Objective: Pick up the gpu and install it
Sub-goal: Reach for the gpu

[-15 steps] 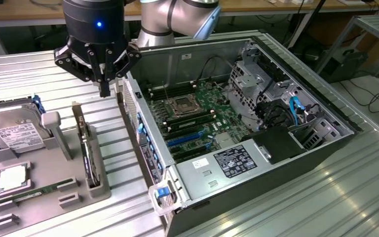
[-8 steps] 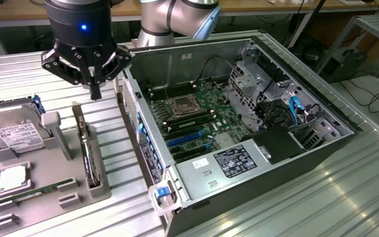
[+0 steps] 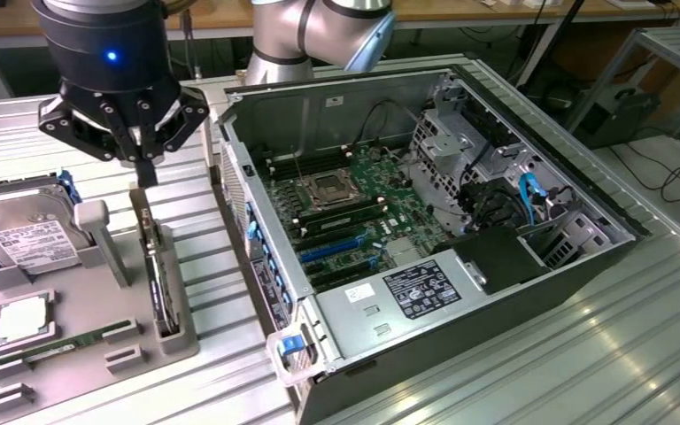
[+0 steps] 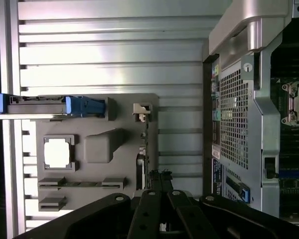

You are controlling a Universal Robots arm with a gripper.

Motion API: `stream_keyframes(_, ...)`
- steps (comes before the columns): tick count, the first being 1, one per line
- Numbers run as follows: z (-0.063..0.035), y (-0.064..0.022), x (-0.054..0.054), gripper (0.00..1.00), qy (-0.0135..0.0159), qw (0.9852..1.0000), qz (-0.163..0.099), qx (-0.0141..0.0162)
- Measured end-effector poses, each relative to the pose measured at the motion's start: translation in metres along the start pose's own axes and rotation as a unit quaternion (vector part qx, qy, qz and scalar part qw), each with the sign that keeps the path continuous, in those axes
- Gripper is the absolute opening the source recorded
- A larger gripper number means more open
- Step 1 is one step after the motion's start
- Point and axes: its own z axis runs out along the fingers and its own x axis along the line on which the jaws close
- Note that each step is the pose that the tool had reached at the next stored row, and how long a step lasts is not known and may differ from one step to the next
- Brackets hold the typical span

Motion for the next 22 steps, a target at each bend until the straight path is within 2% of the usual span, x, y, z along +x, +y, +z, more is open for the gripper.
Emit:
stream_keyframes(1,0.0004,-0.0007,0.001,0.11,-0.0002,1.0,-0.001,-0.0001)
stream_keyframes(2,0.0008,-0.001,0.002,0.11,-0.0021,1.0,-0.002,-0.0003)
stream_keyframes(4,0.0013,-0.0012,0.003,0.11,-0.0131,0.9999,-0.004,-0.0005)
stream_keyframes(5,0.0014,-0.0012,0.004,0.11,-0.0197,0.9998,-0.004,-0.0005)
stream_keyframes(6,0.0016,-0.0012,0.005,0.11,-0.0242,0.9997,-0.005,-0.0006)
stream_keyframes(7,0.0017,-0.0016,0.006,0.11,-0.0251,0.9997,-0.005,-0.0005)
stream_keyframes(19,0.0028,-0.0065,0.033,0.11,-0.025,0.9996,-0.01,-0.0019)
stream_keyframes(22,0.0029,-0.0066,0.034,0.11,-0.025,0.9996,-0.011,-0.002)
